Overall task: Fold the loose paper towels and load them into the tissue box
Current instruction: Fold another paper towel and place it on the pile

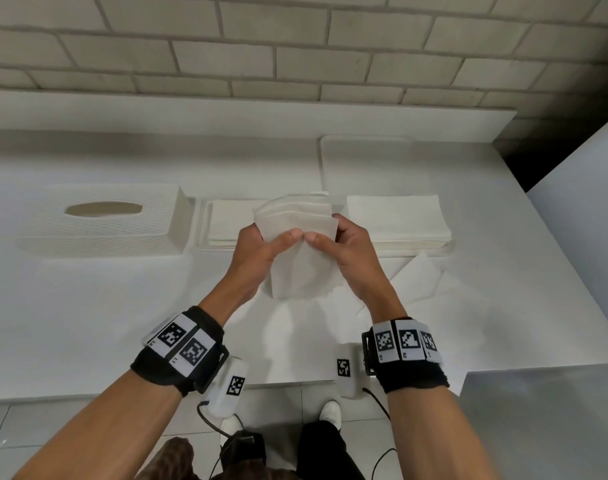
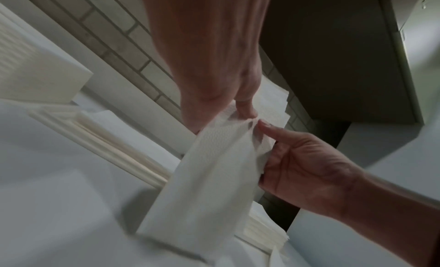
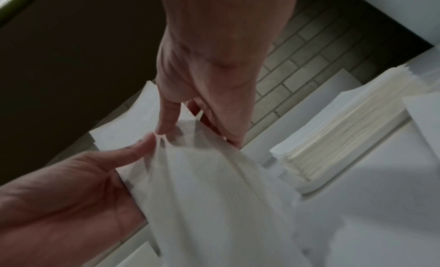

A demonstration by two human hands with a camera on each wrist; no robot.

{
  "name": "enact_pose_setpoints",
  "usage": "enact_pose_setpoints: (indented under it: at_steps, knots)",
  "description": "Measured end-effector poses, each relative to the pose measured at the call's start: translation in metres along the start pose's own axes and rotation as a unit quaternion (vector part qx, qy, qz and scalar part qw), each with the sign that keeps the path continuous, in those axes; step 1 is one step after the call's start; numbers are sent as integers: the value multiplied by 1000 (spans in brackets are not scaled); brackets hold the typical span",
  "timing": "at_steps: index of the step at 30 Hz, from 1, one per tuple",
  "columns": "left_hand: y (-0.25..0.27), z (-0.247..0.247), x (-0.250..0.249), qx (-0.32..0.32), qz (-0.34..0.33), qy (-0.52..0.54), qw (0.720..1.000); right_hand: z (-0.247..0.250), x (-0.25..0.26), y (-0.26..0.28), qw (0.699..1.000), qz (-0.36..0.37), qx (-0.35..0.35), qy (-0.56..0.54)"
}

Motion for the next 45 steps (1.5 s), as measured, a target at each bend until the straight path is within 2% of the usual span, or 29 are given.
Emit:
enact_pose_setpoints:
  at_steps: [3, 8, 14, 16, 18, 20, 23, 25, 27, 30, 32, 34, 36, 39, 41, 45]
  knots:
    - [0, -3, 2, 3, -17, 2, 1000, 0, -6, 2, 1000, -7, 5, 5]
    - [-1, -3, 18, 23, -5, -43, 999, -1, -16, 7, 1000, -11, -10, 14]
    - [-1, -1, 19, 44, -9, -42, 998, 1, -15, 9, 1000, -20, -1, 15]
    - [1, 2, 14, 36, -16, -70, 997, 3, -4, 9, 1000, -3, -6, 20]
    - [0, 6, 3, 27, -53, -120, 991, 7, 15, 7, 999, 33, 1, 17]
    - [-5, 8, -11, 47, -94, -189, 976, 8, 38, 4, 996, 69, 25, 56]
    - [-8, 6, -30, 82, -121, -253, 957, 1, 51, -3, 970, 85, 92, 210]
    - [-9, 10, -37, 110, -107, -266, 952, 0, 48, -7, 960, 85, 89, 251]
    - [-16, 28, -35, 128, -53, -243, 960, 7, 42, -11, 975, 65, 45, 209]
    - [-28, 67, -24, 80, 36, -95, 992, 24, 26, -13, 998, -4, -28, 59]
    - [-29, 79, -11, 58, 67, -6, 996, 28, 11, -12, 998, -40, -48, 0]
    - [-24, 77, 5, 57, 85, 27, 994, 25, -6, -8, 996, -70, -51, -25]
    - [-21, 74, 19, 32, 96, 28, 994, 23, -23, -4, 996, -76, -50, -10]
    - [-20, 79, 24, 2, 55, -26, 998, 24, -41, 3, 995, -58, -50, 67]
    - [-19, 85, 24, -1, 24, -71, 997, 24, -48, 7, 994, -58, -48, 76]
    - [-13, 93, 31, -17, 10, -93, 995, 20, -61, 14, 993, -59, -43, 88]
Point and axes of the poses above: each hand's wrist, its own y-axis away from the middle knuckle, its own z-axis out of the back of the hand, x = y × z, the point moved 3 cm from there along -y, towards the middle knuckle, and after that the axes turned 15 degrees about -x, right-handed, at the moved point
